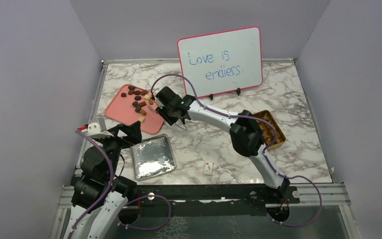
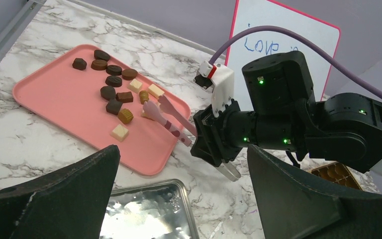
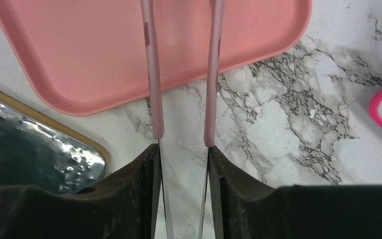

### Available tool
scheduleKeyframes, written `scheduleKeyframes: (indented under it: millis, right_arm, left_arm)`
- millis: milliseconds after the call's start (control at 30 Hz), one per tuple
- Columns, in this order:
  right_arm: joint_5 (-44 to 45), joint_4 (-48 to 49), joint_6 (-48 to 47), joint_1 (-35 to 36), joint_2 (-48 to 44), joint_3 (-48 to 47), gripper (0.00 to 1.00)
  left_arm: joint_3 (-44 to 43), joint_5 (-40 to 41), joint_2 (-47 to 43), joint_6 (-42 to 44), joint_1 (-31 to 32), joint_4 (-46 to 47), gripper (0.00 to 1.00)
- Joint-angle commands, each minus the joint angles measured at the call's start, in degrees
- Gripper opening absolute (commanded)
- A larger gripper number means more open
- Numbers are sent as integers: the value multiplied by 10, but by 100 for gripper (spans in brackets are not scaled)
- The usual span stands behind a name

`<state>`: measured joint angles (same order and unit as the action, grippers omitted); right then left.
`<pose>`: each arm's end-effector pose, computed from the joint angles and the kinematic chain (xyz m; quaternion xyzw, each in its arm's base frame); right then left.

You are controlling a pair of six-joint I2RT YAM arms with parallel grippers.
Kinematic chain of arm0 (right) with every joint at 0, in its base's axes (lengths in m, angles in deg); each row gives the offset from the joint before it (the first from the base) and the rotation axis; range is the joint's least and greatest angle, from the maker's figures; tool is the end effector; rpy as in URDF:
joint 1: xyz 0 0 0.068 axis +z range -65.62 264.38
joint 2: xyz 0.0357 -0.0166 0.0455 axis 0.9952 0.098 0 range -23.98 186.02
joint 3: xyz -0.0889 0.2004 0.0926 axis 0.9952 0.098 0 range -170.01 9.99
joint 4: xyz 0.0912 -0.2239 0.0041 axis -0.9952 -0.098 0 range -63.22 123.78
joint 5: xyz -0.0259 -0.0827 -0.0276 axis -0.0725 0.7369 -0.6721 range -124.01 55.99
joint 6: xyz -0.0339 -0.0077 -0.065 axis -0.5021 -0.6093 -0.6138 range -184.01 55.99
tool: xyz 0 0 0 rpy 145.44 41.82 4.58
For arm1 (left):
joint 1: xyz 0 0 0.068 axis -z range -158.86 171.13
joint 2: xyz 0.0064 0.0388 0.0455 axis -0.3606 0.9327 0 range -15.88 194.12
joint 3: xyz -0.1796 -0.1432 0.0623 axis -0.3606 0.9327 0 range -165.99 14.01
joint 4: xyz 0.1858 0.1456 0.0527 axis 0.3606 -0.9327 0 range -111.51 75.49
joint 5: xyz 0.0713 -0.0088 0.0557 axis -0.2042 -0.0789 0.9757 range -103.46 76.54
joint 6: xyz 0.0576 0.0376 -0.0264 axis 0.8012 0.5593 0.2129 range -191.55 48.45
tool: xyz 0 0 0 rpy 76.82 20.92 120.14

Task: Pack the chocolate
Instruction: Pick up the fake chocolate from the plate.

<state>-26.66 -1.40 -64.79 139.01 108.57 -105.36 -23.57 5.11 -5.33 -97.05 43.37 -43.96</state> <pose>0.2890 0.3936 0.1654 -0.4209 0.8460 0.0917 0.3144 0.1003 -0.0199 0.3049 -0.1319 0.7089 -0.1698 0.6717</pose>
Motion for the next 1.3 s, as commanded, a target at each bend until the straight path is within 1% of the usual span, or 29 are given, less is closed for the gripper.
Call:
scheduleKeyframes:
  millis: [0,267,433,533,667,933,1067,1267]
  right_arm:
    - [25,-23,-18,-1,18,-29,43]
    - [-4,-40,-25,-1,33,-39,43]
    - [-11,-62,-32,-1,49,-63,42]
    - [-12,-70,-35,-1,55,-73,38]
    - [-23,-72,-31,-1,48,-73,29]
    - [-86,-25,3,-1,-15,0,22]
    - [-93,-21,31,-1,-40,25,19]
    - [-103,13,65,-2,-112,111,17]
  left_arm:
    - [-9,8,-4,-1,-3,4,99]
    - [-9,10,-6,-1,-4,4,99]
    - [-9,11,-6,-1,-4,4,99]
    - [-9,11,-6,-1,-4,3,99]
    - [-9,14,-9,-1,-4,4,99]
    - [-8,11,-5,-1,-4,4,99]
    - [-8,10,-4,-1,-4,4,99]
    - [-8,8,-5,-1,-4,4,99]
